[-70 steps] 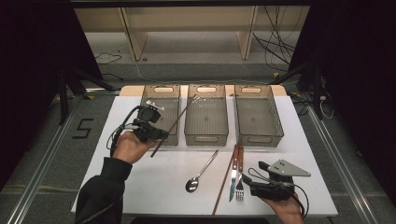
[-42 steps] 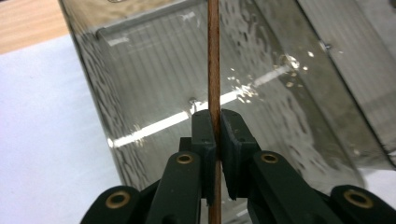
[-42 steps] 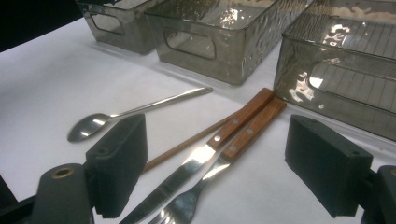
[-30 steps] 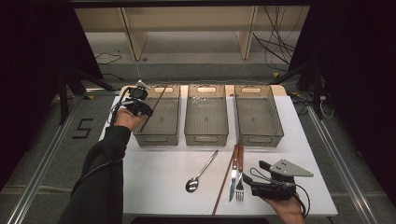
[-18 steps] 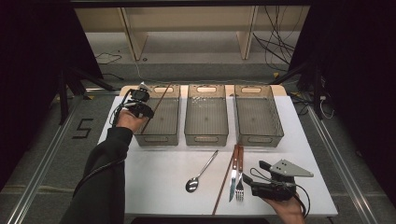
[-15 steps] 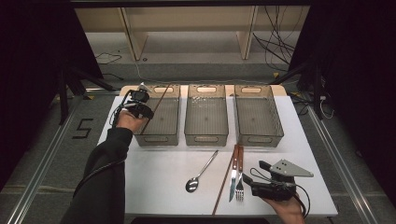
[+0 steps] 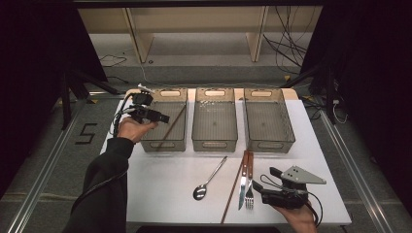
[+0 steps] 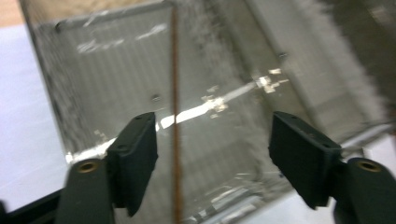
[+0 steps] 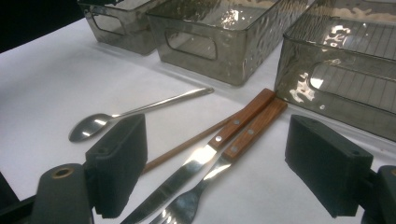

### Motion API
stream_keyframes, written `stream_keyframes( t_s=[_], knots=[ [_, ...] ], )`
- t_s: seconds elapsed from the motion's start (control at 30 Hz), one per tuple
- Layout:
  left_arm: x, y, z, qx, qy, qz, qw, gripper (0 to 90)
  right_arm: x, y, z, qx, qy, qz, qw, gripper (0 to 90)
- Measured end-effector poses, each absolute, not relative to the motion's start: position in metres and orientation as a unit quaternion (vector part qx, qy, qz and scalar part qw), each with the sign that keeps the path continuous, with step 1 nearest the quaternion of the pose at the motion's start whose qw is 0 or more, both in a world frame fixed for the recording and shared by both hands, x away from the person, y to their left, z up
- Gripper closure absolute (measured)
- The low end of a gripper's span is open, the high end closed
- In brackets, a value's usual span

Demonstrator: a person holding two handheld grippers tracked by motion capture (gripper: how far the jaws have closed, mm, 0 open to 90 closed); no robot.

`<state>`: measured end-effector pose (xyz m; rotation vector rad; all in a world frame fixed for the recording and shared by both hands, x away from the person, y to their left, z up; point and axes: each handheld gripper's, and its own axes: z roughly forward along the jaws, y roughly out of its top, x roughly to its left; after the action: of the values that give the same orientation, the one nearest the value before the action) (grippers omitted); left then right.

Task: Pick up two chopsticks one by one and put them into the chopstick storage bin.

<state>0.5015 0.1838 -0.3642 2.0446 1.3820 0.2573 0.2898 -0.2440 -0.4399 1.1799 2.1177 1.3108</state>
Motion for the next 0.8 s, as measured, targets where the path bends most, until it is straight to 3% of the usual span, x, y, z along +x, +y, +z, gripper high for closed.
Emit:
stream_keyframes(
  t_s=[0.4,0.8],
  knots=[
    [0.447,0.156,-0.356,0.776,0.502,0.113,0.363,19.4,0.29,-0.244,-0.44,0.422,0.753,0.467,0.192,21.6],
    [0.389,0.083,-0.393,0.817,0.457,0.076,0.342,19.8,0.29,-0.244,-0.439,0.423,0.752,0.466,0.197,21.5]
  ],
)
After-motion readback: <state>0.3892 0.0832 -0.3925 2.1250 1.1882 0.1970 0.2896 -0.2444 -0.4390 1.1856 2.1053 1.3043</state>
